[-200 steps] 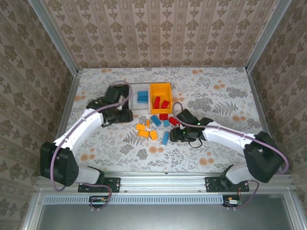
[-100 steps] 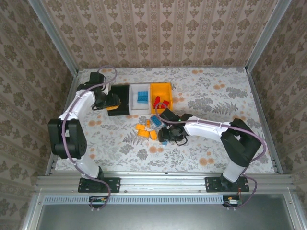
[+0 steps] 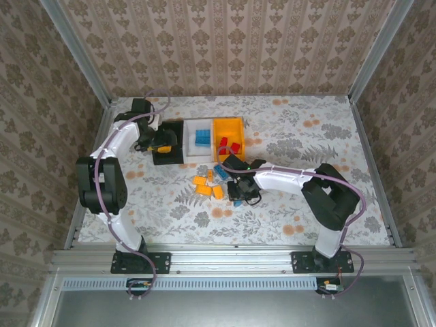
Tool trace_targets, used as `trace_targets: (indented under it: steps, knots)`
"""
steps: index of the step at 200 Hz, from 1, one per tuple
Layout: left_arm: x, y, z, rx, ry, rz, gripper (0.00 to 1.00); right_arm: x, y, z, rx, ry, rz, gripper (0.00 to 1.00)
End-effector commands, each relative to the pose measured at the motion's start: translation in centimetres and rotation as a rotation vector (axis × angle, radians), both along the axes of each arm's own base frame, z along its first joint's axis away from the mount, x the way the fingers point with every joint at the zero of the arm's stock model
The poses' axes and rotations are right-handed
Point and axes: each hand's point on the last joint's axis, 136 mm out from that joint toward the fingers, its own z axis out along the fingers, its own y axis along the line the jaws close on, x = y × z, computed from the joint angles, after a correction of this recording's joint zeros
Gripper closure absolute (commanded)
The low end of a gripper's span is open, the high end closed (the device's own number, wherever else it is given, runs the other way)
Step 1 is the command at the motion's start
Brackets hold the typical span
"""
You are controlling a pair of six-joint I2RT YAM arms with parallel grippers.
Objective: Sort the legos into containers by color
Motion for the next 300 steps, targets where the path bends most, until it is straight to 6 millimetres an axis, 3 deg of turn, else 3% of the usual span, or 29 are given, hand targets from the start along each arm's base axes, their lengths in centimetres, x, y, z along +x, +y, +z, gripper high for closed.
trace_targets:
  steps: [1,32,64,89,120,145,169,194,211,235,264,300]
  knots:
    - [0.1,-0.2,1.6,-0.031,-0.028,-0.008,0.11,0.7,0.0,3.4,0.023,-0.067,-0.013,0.74]
    - [-1.3,-0.8,5.2,-0.053,-0.105,-0.023,0.10,3.2,2.6,8.3,0.107,-0.169,0.055,0.74]
    - [-6.0,-2.8,8.0,-0.018,-0.162,-0.091,0.07,7.5,6.2,11.8,0.199,-0.230,0.109,0.74]
    - [-10.5,-3.5,7.4,-0.027,-0.156,-0.092,0.07,10.9,8.7,12.7,0.223,-0.264,0.137,0.74]
    - [-15.4,-4.0,6.4,-0.044,-0.152,-0.093,0.07,14.5,11.0,11.6,0.246,-0.264,0.149,0.71]
    - [-17.9,-5.0,5.6,-0.027,-0.139,-0.129,0.05,17.1,12.1,10.7,0.259,-0.267,0.149,0.53]
    - [-19.8,-7.8,4.1,-0.008,-0.108,-0.215,0.01,18.7,12.4,11.6,0.265,-0.291,0.154,0.47]
    - [-20.8,-10.0,2.4,0.008,-0.083,-0.268,0.00,18.5,11.6,13.8,0.264,-0.324,0.153,0.45]
    - [-21.1,-11.2,1.1,0.017,-0.063,-0.291,0.00,17.6,9.8,15.1,0.256,-0.349,0.136,0.45]
    - [-20.9,-11.1,-0.8,0.053,-0.031,-0.278,0.05,15.4,7.2,15.1,0.285,-0.339,0.102,0.44]
    - [-20.3,-7.3,-2.4,0.211,0.012,-0.204,0.09,11.7,4.4,13.9,0.284,-0.297,0.088,0.44]
    - [-21.3,-2.5,-2.6,0.314,0.053,-0.106,0.07,7.6,2.4,11.5,0.309,-0.228,0.066,0.44]
